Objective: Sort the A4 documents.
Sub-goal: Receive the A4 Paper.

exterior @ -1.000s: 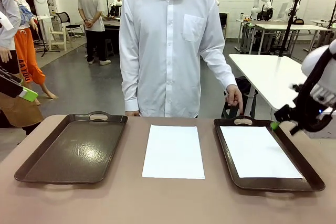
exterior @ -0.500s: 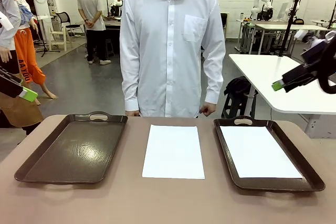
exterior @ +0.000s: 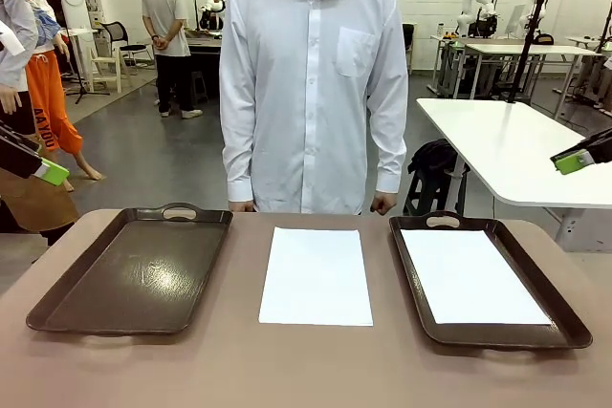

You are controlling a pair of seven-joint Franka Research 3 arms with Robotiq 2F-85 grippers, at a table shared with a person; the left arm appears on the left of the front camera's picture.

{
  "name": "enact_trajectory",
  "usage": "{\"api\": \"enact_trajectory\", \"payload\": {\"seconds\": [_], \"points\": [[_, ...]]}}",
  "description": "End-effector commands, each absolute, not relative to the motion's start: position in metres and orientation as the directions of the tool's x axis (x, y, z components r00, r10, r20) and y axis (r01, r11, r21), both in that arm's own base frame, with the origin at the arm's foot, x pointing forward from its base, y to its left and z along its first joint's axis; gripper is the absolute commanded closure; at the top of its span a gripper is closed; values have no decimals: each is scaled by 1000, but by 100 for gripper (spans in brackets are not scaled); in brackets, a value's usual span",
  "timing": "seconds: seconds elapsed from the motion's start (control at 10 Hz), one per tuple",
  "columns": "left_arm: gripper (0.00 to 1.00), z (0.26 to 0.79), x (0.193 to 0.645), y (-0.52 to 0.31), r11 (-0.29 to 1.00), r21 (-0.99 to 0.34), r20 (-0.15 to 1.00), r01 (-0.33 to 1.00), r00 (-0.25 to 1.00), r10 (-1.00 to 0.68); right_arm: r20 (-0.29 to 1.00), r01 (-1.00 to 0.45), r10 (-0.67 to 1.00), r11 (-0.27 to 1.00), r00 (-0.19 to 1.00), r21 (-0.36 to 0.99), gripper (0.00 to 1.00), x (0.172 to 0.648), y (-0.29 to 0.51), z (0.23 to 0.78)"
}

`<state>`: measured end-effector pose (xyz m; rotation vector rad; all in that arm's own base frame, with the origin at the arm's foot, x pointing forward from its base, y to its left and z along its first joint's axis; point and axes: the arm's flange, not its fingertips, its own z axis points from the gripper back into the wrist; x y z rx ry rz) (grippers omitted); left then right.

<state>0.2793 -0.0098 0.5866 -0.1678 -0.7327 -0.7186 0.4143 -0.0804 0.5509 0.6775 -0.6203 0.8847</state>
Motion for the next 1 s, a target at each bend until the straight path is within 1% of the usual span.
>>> {"api": "enact_trajectory", "payload": {"seconds": [0.0, 0.2, 0.6, 0.8, 0.9], "points": [[0, 586, 280, -9, 752, 100, 663, 652, 520, -539, 774, -871, 485, 461, 408, 170, 3, 395, -68, 549], [0, 586, 280, -9, 752, 100, 663, 652, 520, -539, 756, -891, 536, 434, 376, 135, 3, 392, -60, 550], [0, 586, 280, -9, 752, 100, 663, 652, 520, -539, 743, -900, 553, 406, 378, 157, 3, 400, -52, 547], [0, 586, 280, -9, 752, 100, 663, 652, 520, -539, 727, -886, 551, 430, 410, 174, 3, 402, -51, 545], [0, 586, 280, -9, 752, 100, 663, 652, 520, -539, 743, -894, 539, 410, 398, 181, 3, 398, -53, 551]]}}
